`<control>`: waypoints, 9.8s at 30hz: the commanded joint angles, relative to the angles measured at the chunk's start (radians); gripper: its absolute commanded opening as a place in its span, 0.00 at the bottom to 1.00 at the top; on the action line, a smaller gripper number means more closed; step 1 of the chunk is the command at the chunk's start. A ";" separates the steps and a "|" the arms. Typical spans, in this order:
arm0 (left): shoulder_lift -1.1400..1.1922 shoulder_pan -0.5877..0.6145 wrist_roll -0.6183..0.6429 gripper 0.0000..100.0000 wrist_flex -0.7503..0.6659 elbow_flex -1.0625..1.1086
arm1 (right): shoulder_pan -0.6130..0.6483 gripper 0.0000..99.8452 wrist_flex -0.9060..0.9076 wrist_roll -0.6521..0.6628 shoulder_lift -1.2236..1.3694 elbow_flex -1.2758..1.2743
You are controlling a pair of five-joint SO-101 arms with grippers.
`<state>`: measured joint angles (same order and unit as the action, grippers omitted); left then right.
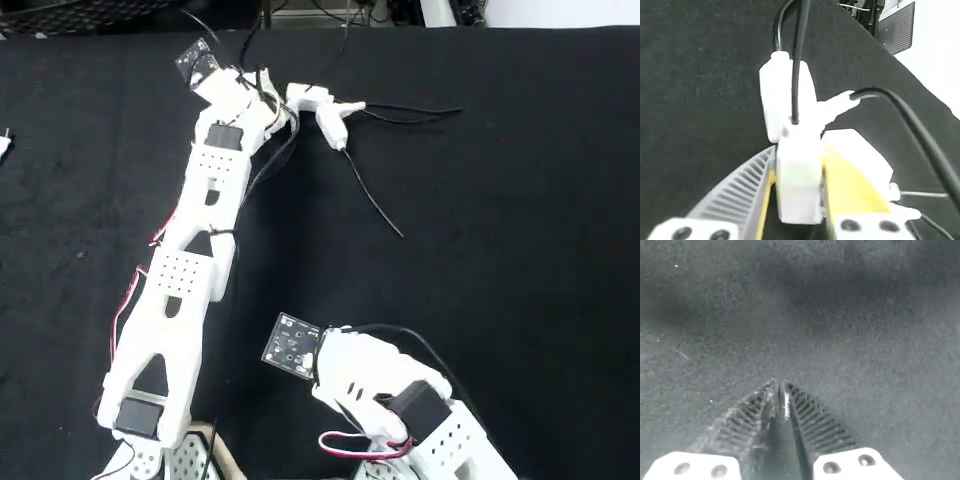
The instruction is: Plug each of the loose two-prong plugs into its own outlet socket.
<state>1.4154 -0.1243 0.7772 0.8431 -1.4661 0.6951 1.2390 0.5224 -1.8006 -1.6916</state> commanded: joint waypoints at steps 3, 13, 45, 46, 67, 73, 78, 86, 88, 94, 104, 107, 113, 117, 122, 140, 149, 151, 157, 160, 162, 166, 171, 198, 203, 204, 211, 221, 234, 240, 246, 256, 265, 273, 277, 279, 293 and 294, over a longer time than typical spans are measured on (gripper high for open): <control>-0.002 0.018 -0.008 0.35 0.029 -0.036 | -0.017 0.01 -0.006 -0.011 -0.142 0.008; 0.000 0.113 0.028 0.37 0.035 -0.202 | -0.017 0.01 -0.008 -0.011 -0.142 0.008; -0.276 1.164 0.041 0.37 0.914 -0.196 | 0.006 0.01 -0.066 -0.012 -0.058 0.004; -0.276 1.188 0.041 0.37 0.914 -0.196 | 0.014 0.01 -0.087 -0.012 -0.028 0.004; -0.023 1.173 0.037 0.37 0.674 -0.156 | 0.018 0.01 -0.166 -0.038 0.045 -0.001; -0.015 1.138 0.020 0.27 0.674 -0.156 | 0.018 0.01 -0.166 -0.038 0.045 -0.001; -0.012 1.110 -0.089 0.03 0.667 -0.156 | 0.018 0.01 -0.166 -0.038 0.045 -0.001; -0.015 1.084 -0.107 0.03 0.666 -0.208 | 0.018 0.01 -0.164 -0.038 0.045 -0.001; -0.043 1.069 -0.107 0.03 0.651 -0.200 | 0.018 0.01 -0.164 -0.038 0.045 -0.001; -0.233 0.969 -0.104 0.03 0.763 -0.200 | 0.018 0.01 -0.164 -0.038 0.045 -0.001; -0.456 0.657 -0.107 0.03 0.919 -0.193 | 0.018 0.01 -0.170 -0.038 0.044 -0.001; -0.482 0.581 -0.107 0.03 0.919 -0.191 | 0.012 0.01 -0.192 -0.040 0.016 0.001; -0.519 0.352 -0.107 0.03 0.921 -0.189 | 0.012 0.01 -0.324 -0.041 -0.173 0.012; -0.571 0.197 -0.106 0.03 0.921 -0.189 | -0.015 0.01 -0.483 -0.034 -0.145 0.012; -0.624 0.067 -0.101 0.03 0.921 -0.183 | -0.080 0.01 -0.555 -0.040 -0.145 0.012; -1.197 -0.199 -0.009 0.03 0.913 0.470 | -0.114 0.01 -1.016 -0.032 -0.139 0.070; -1.218 -0.219 -0.003 0.03 0.914 0.530 | -0.114 0.01 -1.086 0.046 -0.139 0.056; -1.223 -0.223 -0.006 0.03 0.916 0.530 | -0.120 0.01 -1.086 0.074 -0.137 0.051; -1.227 -0.278 -0.008 0.03 0.918 0.529 | -0.187 0.01 -1.123 0.080 -0.116 0.010; -1.227 -0.263 -0.008 0.03 0.918 0.521 | -0.222 0.01 -1.204 0.080 -0.105 0.010; -1.227 -0.262 -0.008 0.03 0.918 0.530 | -0.264 0.01 -1.269 0.080 -0.104 0.008; -1.227 -0.272 -0.034 0.03 0.918 0.564 | -0.295 0.01 -1.298 0.080 -0.104 0.008; -1.227 -0.302 -0.051 0.03 0.918 0.565 | -0.315 0.01 -1.277 0.074 -0.101 0.008; -1.379 -0.343 -0.121 0.03 0.913 0.644 | -0.390 0.01 -1.297 0.074 -0.096 0.008; -1.361 -0.225 -0.121 0.03 0.907 0.641 | -0.393 0.01 -1.343 0.080 -0.096 0.008; -1.361 -0.202 -0.121 0.03 0.907 0.641 | -0.400 0.01 -1.344 0.080 -0.096 0.008; -1.341 -0.168 -0.121 0.03 0.907 0.668 | -0.381 0.01 -1.424 0.044 -0.096 0.021; -1.336 -0.255 -0.123 0.03 0.905 0.679 | -0.292 0.01 -1.462 -0.014 -0.099 0.024; -1.335 -0.265 -0.123 0.03 0.885 0.657 | -0.299 0.01 -1.456 -0.301 -0.099 0.010; -1.336 -0.262 -0.123 0.03 0.881 0.656 | -0.299 0.01 -1.366 -0.414 -0.099 0.010; -1.343 -0.309 -0.117 0.03 0.878 0.656 | -0.293 0.01 -1.313 -0.440 -0.097 0.008; -1.344 -0.351 -0.117 0.03 0.916 0.576 | -0.298 0.01 -1.293 -0.436 -0.099 0.008; -1.384 -0.450 -0.121 0.03 0.916 0.565 | -0.301 0.01 -1.226 -0.414 -0.097 0.010; -1.398 -0.424 -0.118 0.03 0.914 0.562 | -0.299 0.01 -1.137 -0.377 -0.099 0.008; -1.398 -0.403 -0.121 0.03 0.914 0.545 | -0.299 0.01 -1.135 -0.376 -0.099 0.028; -1.389 -0.335 -0.121 0.03 0.914 0.542 | -0.296 0.01 -1.138 -0.377 -0.099 0.073; -1.387 -0.266 -0.124 0.03 0.914 0.693 | -0.175 0.01 -1.077 -0.371 -0.122 0.193; -1.387 -0.269 -0.129 0.03 0.914 0.694 | -0.175 0.01 -1.063 -0.370 -0.122 0.194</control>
<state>0.0698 -0.3989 0.6605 1.7576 -0.7725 0.5079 0.1511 0.1465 -1.8082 -1.5505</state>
